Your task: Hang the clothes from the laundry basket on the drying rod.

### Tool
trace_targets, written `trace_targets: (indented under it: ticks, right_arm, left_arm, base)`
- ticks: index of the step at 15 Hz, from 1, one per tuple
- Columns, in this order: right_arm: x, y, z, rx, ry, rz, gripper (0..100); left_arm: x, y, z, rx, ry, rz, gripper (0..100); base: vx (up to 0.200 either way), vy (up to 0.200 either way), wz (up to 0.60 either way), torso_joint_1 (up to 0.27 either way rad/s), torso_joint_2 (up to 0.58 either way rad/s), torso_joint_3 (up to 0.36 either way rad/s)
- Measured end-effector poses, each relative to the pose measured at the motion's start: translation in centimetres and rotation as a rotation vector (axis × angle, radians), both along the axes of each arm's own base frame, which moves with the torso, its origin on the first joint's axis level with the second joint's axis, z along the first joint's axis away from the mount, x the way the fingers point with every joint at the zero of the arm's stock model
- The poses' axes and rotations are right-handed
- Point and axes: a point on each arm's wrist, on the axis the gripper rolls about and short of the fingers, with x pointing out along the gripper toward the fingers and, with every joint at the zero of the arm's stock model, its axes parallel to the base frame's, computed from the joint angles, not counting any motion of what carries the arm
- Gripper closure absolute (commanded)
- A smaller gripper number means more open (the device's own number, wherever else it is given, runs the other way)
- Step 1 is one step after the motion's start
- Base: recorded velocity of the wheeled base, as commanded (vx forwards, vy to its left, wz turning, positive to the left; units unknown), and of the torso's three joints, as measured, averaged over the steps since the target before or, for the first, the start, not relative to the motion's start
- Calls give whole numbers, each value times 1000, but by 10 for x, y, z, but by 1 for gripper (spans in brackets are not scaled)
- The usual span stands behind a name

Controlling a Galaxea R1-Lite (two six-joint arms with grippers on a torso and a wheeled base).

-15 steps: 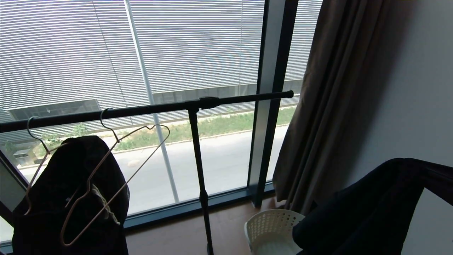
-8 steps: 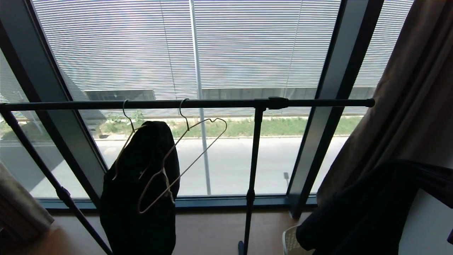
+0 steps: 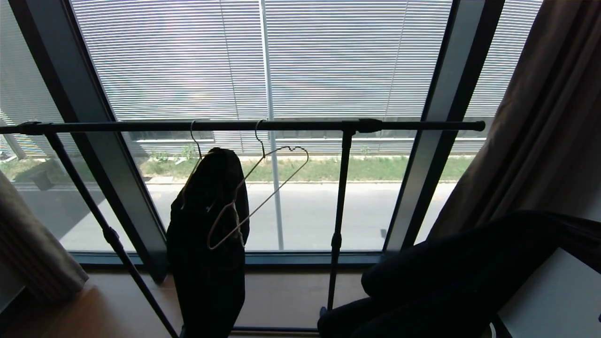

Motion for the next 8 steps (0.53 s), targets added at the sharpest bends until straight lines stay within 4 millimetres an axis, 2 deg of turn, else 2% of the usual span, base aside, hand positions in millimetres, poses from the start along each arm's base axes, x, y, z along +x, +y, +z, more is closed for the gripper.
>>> trace_targets:
  ticks: [7,8]
  right_arm:
    - [0,0,0,0,0,0,100]
    - [0,0,0,-1,1,0,100]
  left_arm:
    - [0,0,0,1,-1,1,0]
    - [0,0,0,1,-1,0,0]
  base:
    - [0,200,0,4,3,5]
    - [0,0,0,0,0,0]
